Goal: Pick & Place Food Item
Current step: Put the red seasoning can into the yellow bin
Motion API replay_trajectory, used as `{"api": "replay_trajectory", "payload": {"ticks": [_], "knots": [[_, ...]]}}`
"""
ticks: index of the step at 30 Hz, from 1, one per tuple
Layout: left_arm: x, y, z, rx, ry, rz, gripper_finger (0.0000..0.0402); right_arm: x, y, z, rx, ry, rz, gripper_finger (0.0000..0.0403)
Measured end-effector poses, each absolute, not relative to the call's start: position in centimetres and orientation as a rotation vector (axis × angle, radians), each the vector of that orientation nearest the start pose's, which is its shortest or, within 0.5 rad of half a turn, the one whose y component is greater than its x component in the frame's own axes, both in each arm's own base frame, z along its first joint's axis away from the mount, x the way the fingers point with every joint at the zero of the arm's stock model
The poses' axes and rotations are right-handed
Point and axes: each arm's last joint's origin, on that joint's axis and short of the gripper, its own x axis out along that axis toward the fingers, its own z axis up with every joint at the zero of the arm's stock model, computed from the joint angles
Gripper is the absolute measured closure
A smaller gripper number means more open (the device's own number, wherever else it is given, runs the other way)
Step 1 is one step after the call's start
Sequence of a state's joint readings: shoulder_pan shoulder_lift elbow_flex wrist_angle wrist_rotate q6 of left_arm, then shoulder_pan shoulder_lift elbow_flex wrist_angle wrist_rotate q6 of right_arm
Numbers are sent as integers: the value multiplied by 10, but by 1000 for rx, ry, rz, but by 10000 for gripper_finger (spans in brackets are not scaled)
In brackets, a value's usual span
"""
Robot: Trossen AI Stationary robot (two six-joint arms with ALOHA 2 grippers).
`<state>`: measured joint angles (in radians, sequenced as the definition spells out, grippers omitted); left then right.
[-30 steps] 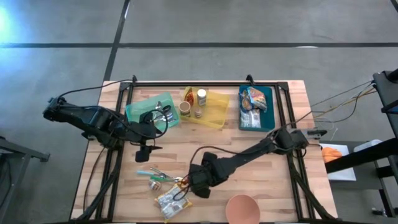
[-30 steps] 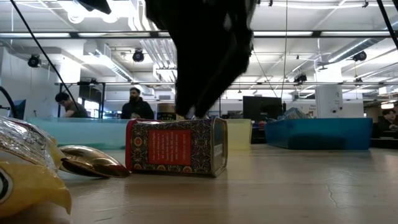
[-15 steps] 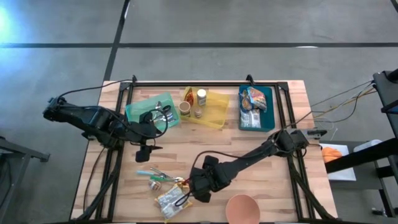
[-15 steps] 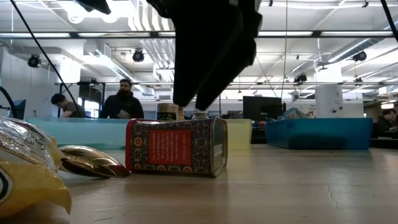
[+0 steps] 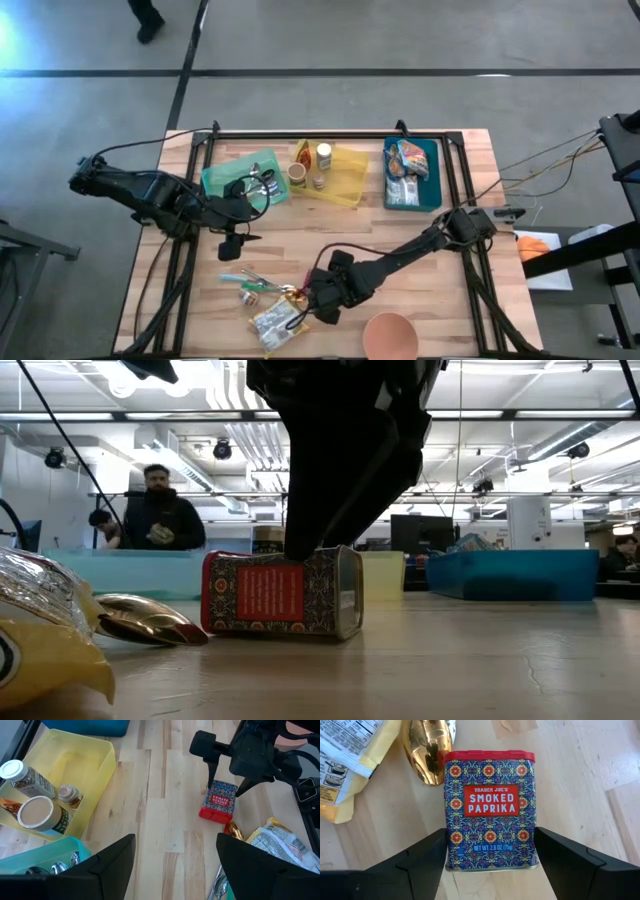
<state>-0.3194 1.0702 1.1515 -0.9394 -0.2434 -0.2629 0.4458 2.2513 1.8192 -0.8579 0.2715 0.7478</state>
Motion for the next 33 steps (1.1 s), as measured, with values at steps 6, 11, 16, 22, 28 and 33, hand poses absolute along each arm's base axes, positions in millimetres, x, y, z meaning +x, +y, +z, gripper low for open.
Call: {"api": "replay_trajectory", "payload": {"ticks": [6, 11, 16, 22, 28, 33], "knots": [[188, -55, 342, -10, 825, 37, 120, 418, 191, 167, 206, 1176, -300, 113], [188, -55, 342, -10, 825, 37, 120, 418, 191, 165, 206, 1183, -299, 113], [188, -55, 342, -10, 825, 38, 120, 418, 192, 168, 202, 1180, -291, 113], [188, -55, 342, -10, 825, 38, 120, 422, 195, 180, 179, 1166, -231, 113], [188, -55, 342, -10, 825, 37, 120, 424, 197, 186, 168, 1149, -202, 113], [188, -55, 342, -10, 825, 38, 120, 423, 196, 185, 164, 1147, -210, 113]]}}
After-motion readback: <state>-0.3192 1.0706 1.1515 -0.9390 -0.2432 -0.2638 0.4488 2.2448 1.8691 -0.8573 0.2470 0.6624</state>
